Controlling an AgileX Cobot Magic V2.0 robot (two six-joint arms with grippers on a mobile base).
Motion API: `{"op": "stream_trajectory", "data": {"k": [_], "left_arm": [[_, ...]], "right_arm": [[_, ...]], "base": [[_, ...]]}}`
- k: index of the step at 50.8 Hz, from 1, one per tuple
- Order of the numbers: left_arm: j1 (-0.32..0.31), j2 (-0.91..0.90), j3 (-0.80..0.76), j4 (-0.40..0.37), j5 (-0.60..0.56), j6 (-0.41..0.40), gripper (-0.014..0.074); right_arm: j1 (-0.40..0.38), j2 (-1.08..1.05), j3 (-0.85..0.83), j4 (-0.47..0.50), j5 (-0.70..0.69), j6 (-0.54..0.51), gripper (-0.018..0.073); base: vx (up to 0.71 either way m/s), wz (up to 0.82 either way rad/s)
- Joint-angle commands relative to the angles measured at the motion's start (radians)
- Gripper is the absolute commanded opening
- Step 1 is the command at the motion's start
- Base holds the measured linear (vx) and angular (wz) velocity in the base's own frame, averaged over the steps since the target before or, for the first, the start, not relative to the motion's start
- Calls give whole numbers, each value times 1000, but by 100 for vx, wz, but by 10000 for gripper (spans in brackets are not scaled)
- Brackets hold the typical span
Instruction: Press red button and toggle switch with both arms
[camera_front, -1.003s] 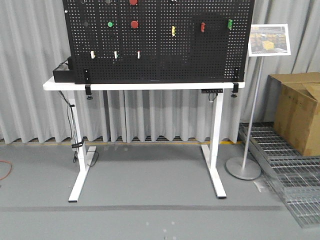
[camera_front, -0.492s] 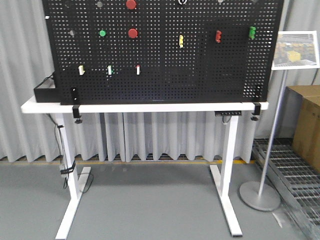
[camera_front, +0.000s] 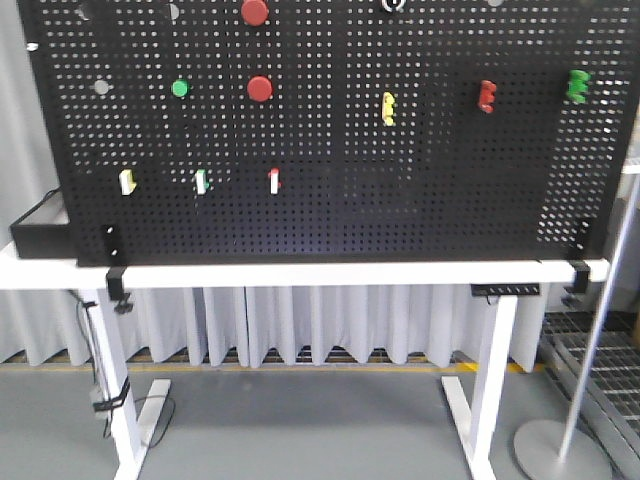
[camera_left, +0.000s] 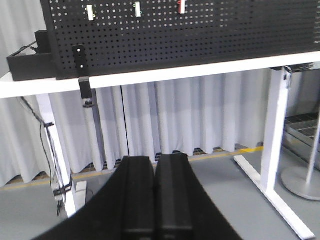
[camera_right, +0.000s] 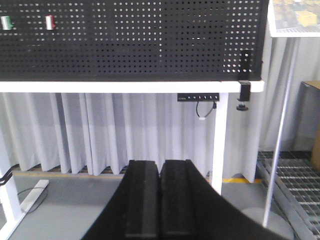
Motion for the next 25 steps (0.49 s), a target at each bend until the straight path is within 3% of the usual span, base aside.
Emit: {"op": "stream_trajectory", "data": {"k": [1, 25], "left_arm": [[-4, -16, 34, 0, -80, -4, 2], [-4, -16, 34, 0, -80, -4, 2]], "right_arm": [[-6, -16, 12, -11, -81, -2, -3], [-6, -16, 12, -11, -81, -2, -3]], "base": [[49, 1], [47, 2]]}}
